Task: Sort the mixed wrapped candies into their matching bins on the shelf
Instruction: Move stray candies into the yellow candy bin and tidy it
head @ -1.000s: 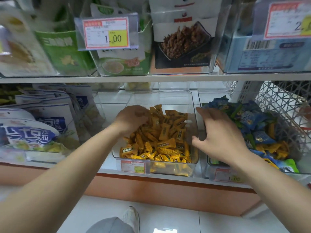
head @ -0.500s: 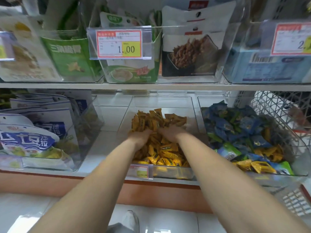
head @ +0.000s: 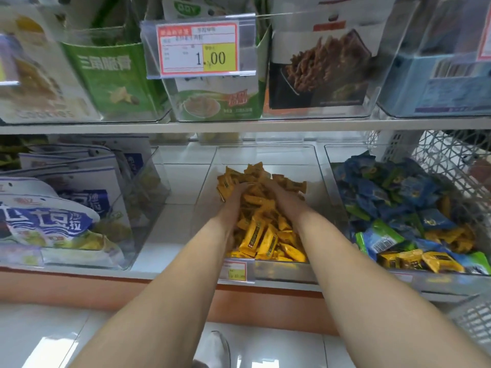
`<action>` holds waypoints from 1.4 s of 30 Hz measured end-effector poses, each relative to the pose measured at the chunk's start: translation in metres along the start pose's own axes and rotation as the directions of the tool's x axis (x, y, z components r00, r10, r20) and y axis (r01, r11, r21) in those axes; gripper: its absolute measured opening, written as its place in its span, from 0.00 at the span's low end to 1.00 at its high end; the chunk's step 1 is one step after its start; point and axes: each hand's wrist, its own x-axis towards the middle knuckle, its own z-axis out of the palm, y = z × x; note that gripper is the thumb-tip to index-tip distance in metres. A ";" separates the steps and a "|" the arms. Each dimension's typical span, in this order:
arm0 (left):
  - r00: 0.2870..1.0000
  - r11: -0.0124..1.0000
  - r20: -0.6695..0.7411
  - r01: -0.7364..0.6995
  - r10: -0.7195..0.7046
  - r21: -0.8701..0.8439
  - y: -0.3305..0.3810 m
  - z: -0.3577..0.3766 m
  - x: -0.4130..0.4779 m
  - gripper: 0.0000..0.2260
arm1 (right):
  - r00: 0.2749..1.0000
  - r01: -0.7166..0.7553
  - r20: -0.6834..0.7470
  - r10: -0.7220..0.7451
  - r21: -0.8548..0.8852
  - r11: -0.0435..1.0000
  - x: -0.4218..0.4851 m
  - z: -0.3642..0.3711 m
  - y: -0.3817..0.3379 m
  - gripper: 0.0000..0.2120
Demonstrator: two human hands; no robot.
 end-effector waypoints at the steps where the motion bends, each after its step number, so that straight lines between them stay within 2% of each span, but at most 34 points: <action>1: 1.000 1.000 0.006 -0.002 0.002 -0.029 -0.001 0.000 0.003 0.27 | 1.000 0.003 -0.004 -0.003 0.040 0.999 -0.001 -0.001 0.000 0.39; 5: 0.999 0.988 0.044 0.006 0.001 -0.155 -0.002 -0.004 0.006 0.28 | 0.994 -0.018 0.112 -0.003 0.189 0.982 0.003 -0.001 -0.002 0.39; 8: 0.991 0.963 0.132 0.012 0.025 -0.268 -0.002 -0.004 0.003 0.29 | 0.994 -0.011 0.108 -0.012 0.211 0.978 0.000 -0.004 -0.015 0.30; 10: 0.975 0.937 0.213 0.012 0.067 -0.350 0.000 -0.004 0.000 0.28 | 0.993 -0.038 0.121 0.014 0.197 0.980 -0.004 -0.008 -0.026 0.30; 12: 0.962 0.915 0.254 0.007 0.104 -0.404 0.003 -0.005 0.000 0.30 | 0.986 -0.037 0.167 0.000 0.221 0.975 -0.007 -0.014 -0.038 0.25; 14: 0.961 0.897 0.241 -0.014 0.134 -0.442 0.005 -0.006 0.000 0.32 | 0.976 -0.040 0.218 -0.018 0.258 0.965 -0.012 -0.022 -0.048 0.17; 15: 0.964 0.892 0.223 -0.027 0.142 -0.451 0.005 -0.006 0.000 0.32 | 0.973 -0.054 0.231 -0.010 0.267 0.962 -0.015 -0.026 -0.053 0.16; 20: 0.971 0.892 0.141 -0.111 0.191 -0.439 0.009 -0.008 -0.007 0.27 | 0.958 -0.038 0.287 -0.028 0.222 0.974 -0.026 -0.042 -0.067 0.16; 22: 0.973 0.895 0.127 -0.119 0.191 -0.431 0.010 -0.011 -0.008 0.24 | 0.968 -0.013 0.246 -0.042 0.217 0.976 -0.029 -0.049 -0.070 0.18; 24: 0.976 0.892 0.117 -0.115 0.183 -0.436 0.010 -0.015 -0.009 0.25 | 0.974 0.007 0.220 -0.051 0.195 0.981 -0.029 -0.057 -0.072 0.22; 26: 0.980 0.892 0.105 -0.109 0.171 -0.438 0.011 -0.019 -0.010 0.27 | 0.976 0.060 0.203 -0.079 0.094 0.994 -0.030 -0.063 -0.076 0.22; 28: 0.987 0.914 0.048 -0.125 0.155 -0.386 0.012 -0.020 -0.013 0.28 | 0.975 0.161 0.175 -0.135 -0.139 0.977 -0.030 -0.062 -0.082 0.22; 29: 0.989 0.939 -0.019 -0.145 0.147 -0.312 0.012 -0.018 -0.014 0.27 | 0.972 0.216 0.153 -0.178 -0.292 0.932 -0.028 -0.060 -0.086 0.22; 30: 0.984 0.966 -0.106 -0.160 0.141 -0.203 0.012 -0.016 -0.014 0.24 | 0.964 0.266 0.125 -0.235 -0.444 0.856 -0.024 -0.056 -0.091 0.22; 32: 0.941 0.983 -0.298 -0.125 0.161 0.137 0.008 -0.014 -0.011 0.19 | 0.933 0.327 0.121 -0.338 -0.673 0.663 -0.011 -0.047 -0.097 0.23; 34: 0.901 0.908 -0.372 -0.055 0.225 0.416 0.001 -0.010 -0.010 0.13 | 0.934 0.321 0.156 -0.321 -0.761 0.563 0.002 -0.037 -0.099 0.26; 36: 0.887 0.888 -0.385 -0.056 0.255 0.457 -0.007 -0.005 -0.012 0.08 | 0.954 0.285 0.180 -0.241 -0.794 0.537 0.016 -0.030 -0.095 0.31; 38: 0.868 0.890 -0.404 -0.087 0.289 0.447 -0.011 -0.001 -0.012 0.11 | 0.964 0.265 0.209 -0.165 -0.827 0.496 0.027 -0.024 -0.091 0.35; 39: 0.870 0.892 -0.402 -0.088 0.286 0.443 -0.012 0.000 -0.011 0.15 | 0.969 0.246 0.209 -0.131 -0.818 0.520 0.031 -0.021 -0.090 0.37; 42: 0.893 0.949 -0.416 -0.035 0.170 0.313 -0.009 0.003 0.000 0.33 | 0.970 0.139 0.240 0.048 -0.701 0.699 0.038 -0.017 -0.087 0.39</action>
